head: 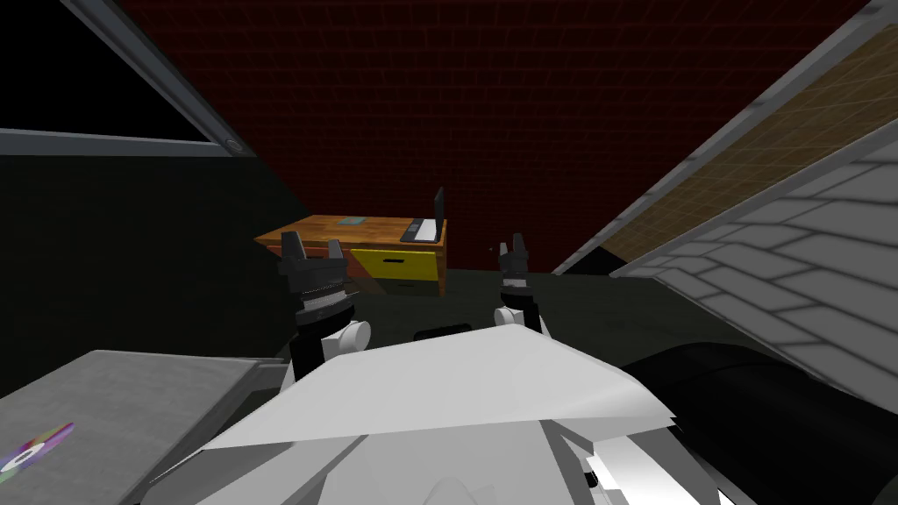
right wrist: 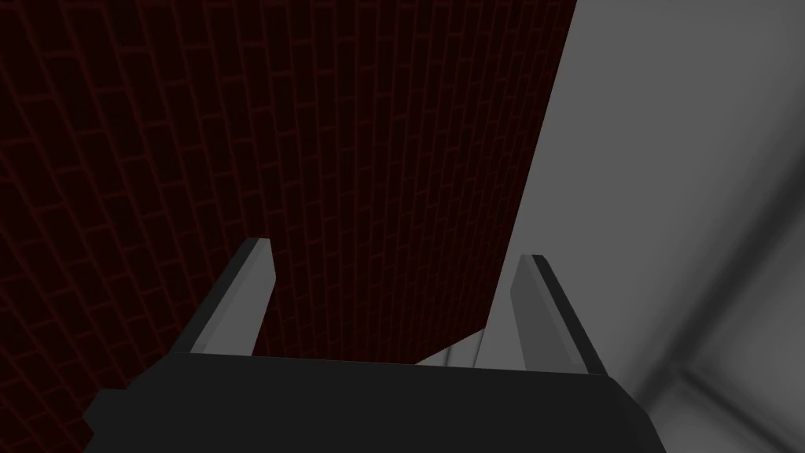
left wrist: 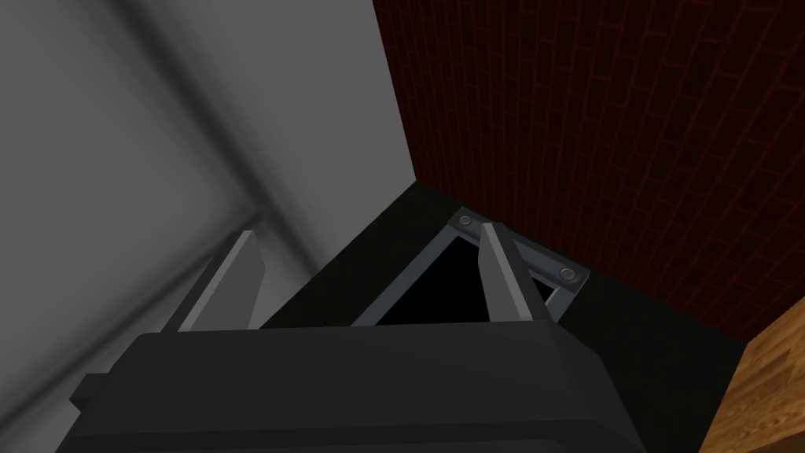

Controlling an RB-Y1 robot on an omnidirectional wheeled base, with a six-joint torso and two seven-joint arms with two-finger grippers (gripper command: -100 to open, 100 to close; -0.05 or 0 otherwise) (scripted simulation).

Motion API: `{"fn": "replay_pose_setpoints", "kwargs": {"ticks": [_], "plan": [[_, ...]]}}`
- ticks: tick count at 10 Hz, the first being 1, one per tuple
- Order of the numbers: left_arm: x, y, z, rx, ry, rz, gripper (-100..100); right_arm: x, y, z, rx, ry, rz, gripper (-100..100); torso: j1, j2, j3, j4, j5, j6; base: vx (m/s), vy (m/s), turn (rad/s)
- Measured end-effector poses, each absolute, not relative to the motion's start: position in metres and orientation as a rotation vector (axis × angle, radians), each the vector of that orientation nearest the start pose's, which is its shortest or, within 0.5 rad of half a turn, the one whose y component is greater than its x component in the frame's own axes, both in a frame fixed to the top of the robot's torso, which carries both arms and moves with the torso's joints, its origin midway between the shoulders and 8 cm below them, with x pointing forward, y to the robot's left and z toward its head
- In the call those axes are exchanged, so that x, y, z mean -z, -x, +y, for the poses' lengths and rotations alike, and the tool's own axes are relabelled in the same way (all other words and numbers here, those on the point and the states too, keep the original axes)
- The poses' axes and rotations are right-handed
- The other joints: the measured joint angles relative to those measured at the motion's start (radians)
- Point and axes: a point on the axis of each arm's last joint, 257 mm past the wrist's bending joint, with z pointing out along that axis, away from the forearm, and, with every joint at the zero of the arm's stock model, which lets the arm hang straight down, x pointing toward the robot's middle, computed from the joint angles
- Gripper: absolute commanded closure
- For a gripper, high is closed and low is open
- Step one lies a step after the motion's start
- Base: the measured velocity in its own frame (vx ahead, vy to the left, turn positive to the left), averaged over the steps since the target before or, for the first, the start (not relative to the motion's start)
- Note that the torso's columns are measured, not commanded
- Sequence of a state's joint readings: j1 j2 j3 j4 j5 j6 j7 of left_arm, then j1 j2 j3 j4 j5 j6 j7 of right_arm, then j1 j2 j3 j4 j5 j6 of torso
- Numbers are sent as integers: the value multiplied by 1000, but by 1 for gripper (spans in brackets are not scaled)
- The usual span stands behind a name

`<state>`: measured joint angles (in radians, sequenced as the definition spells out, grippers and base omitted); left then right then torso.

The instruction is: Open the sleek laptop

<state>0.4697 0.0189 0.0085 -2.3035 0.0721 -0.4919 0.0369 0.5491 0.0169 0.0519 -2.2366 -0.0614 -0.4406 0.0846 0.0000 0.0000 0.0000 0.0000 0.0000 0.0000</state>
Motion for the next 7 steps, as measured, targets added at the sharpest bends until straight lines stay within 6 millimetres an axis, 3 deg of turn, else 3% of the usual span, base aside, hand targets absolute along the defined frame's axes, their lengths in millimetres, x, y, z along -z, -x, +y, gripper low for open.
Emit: {"fn": "replay_pose_setpoints", "kwargs": {"ticks": [2, 7], "plan": [[-43, -341, 284, 1396, 666, 543, 0, 24, -358, -279, -1262, -800, 688, 0, 0, 104, -209, 105, 0, 0, 0, 0, 0], [-44, -341, 284, 1396, 666, 542, 0, 24, -358, -279, -1262, -800, 688, 0, 0, 470, -939, 470, 0, 0, 0, 0, 0]]}}
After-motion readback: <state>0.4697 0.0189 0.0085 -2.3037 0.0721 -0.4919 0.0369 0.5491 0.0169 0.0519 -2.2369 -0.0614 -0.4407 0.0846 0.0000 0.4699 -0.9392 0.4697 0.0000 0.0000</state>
